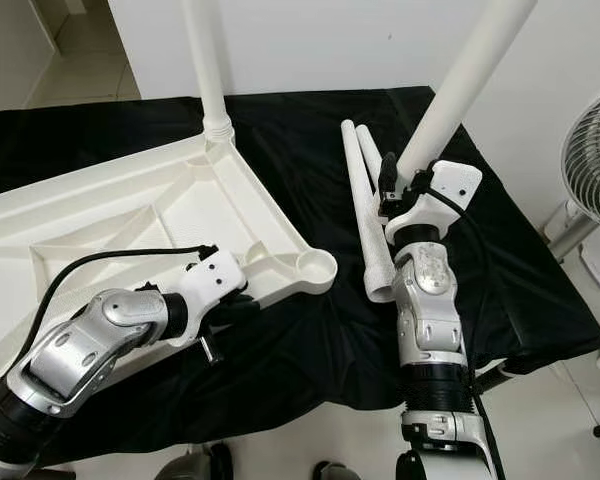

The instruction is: Building children table

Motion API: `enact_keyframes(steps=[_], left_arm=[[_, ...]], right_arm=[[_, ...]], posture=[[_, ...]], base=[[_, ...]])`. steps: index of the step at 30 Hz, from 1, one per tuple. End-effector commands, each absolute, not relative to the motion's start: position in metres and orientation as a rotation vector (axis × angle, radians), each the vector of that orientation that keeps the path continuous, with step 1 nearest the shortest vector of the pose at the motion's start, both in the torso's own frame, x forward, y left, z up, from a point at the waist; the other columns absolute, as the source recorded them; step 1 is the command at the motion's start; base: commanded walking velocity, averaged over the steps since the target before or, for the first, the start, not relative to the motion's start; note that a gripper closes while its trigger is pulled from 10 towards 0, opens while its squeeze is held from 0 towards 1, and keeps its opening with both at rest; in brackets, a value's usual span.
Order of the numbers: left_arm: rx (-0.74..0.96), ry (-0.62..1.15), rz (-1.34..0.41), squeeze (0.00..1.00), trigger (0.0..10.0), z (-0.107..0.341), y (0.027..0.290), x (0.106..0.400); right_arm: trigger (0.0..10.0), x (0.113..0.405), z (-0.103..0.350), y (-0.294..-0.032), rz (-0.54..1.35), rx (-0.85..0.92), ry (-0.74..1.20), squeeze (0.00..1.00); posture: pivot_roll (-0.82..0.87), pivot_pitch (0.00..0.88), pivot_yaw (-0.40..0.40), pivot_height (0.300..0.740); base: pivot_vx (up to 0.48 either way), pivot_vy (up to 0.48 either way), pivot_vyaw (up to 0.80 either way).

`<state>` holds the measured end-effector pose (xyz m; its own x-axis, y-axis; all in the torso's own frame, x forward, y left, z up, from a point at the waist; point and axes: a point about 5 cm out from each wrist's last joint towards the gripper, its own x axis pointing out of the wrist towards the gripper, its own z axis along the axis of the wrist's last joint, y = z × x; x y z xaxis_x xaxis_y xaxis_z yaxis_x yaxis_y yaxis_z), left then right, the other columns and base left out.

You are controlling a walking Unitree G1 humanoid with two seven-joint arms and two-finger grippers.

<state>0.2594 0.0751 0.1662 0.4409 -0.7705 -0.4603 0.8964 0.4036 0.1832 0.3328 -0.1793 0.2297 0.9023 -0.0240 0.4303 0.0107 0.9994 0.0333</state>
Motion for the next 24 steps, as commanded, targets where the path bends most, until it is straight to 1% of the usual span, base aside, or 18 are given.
enact_keyframes(steps=[1, 4, 9, 10, 15, 16, 21, 22, 23, 24], left_arm=[[0.398, 0.316, -1.168, 0.0, 0.0, 0.172, 0.069, 0.25], [0.366, 0.307, -1.211, 0.0, 0.0, 0.176, 0.066, 0.243], [0.386, 0.289, -1.231, 0.0, 0.0, 0.176, 0.065, 0.239], [0.395, 0.296, -1.214, 0.0, 10.0, 0.174, 0.064, 0.241], [0.406, 0.31, -1.199, 0.0, 10.0, 0.17, 0.065, 0.242], [0.408, 0.317, -1.202, 1.0, 10.0, 0.169, 0.066, 0.241], [0.406, 0.314, -1.205, 1.0, 10.0, 0.17, 0.067, 0.241], [0.403, 0.309, -1.206, 0.86, 10.0, 0.172, 0.067, 0.242], [0.384, 0.304, -1.197, 0.0, 10.0, 0.174, 0.068, 0.244], [0.372, 0.3, -1.19, 0.0, 10.0, 0.175, 0.068, 0.245]], right_arm=[[10.0, 0.334, 0.232, -0.179, -0.012, 0.024, -0.447, 0.0], [10.0, 0.337, 0.234, -0.179, -0.001, 0.015, -0.45, 0.0], [10.0, 0.34, 0.237, -0.178, 0.01, 0.003, -0.453, 0.0], [10.0, 0.341, 0.238, -0.178, 0.014, 0.0, -0.456, 0.0], [10.0, 0.343, 0.24, -0.177, 0.022, -0.003, -0.461, 0.0], [10.0, 0.344, 0.241, -0.177, 0.026, -0.003, -0.462, 0.0], [10.0, 0.345, 0.241, -0.174, 0.041, -0.003, -0.46, 0.0], [10.0, 0.346, 0.241, -0.173, 0.046, -0.003, -0.459, 0.0], [10.0, 0.346, 0.241, -0.171, 0.055, -0.002, -0.458, 0.0], [10.0, 0.346, 0.241, -0.17, 0.062, -0.002, -0.456, 0.0]], posture=[[0.09, 0.144, 0.027, 0.74], [0.09, 0.142, 0.017, 0.74], [0.09, 0.142, 0.007, 0.74], [0.09, 0.142, 0.007, 0.74], [0.09, 0.138, -0.001, 0.74], [0.09, 0.136, -0.005, 0.74], [0.09, 0.134, -0.014, 0.74], [0.09, 0.133, -0.018, 0.74], [0.09, 0.131, -0.021, 0.74], [0.09, 0.131, -0.021, 0.74]], base=[[0.0, 0.0, 0.0], [0.0, 0.0, 0.0], [0.0, 0.0, 0.0], [0.0, 0.0, 0.0], [0.0, 0.0, 0.0], [0.0, 0.0, 0.0], [0.0, 0.0, 0.0], [0.0, 0.0, 0.0], [0.0, 0.0, 0.0], [0.0, 0.0, 0.0]])
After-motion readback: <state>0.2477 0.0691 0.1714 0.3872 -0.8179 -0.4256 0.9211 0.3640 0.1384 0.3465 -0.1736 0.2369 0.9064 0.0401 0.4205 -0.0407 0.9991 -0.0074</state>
